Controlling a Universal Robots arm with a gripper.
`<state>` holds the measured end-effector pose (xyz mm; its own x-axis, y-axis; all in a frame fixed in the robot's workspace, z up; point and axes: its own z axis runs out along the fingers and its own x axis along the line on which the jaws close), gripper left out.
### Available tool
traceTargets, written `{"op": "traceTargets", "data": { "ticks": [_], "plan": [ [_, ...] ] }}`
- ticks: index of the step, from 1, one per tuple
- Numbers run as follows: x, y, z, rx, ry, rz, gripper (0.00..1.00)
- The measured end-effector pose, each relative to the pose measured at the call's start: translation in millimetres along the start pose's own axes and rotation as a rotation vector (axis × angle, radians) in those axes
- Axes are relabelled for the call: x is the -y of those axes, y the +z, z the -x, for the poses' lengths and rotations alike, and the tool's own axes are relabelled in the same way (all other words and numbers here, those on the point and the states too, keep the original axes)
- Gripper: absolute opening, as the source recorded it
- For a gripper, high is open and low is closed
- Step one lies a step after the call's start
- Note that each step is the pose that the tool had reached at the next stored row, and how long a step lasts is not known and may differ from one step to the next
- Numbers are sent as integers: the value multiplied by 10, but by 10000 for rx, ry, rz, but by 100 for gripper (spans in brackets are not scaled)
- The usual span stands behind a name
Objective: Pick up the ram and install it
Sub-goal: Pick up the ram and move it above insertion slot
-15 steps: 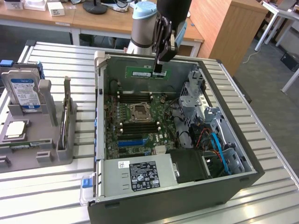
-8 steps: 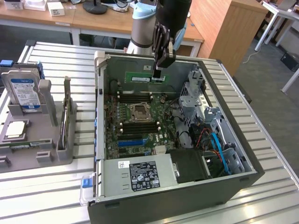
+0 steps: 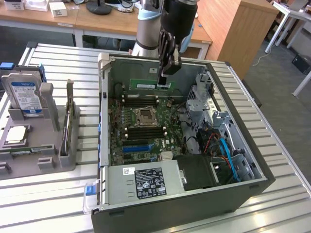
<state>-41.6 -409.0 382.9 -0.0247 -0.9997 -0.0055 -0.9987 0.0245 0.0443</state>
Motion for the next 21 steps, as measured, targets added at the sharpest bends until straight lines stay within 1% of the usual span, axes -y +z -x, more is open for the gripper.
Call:
{"op": "traceTargets", "data": {
  "ticks": [15,17,21],
  "plan": [
    [8,188,-1,0,0,0,12],
    [9,204,-1,-1,0,0,12],
    [9,206,-2,-1,0,1,12]
  ]
}}
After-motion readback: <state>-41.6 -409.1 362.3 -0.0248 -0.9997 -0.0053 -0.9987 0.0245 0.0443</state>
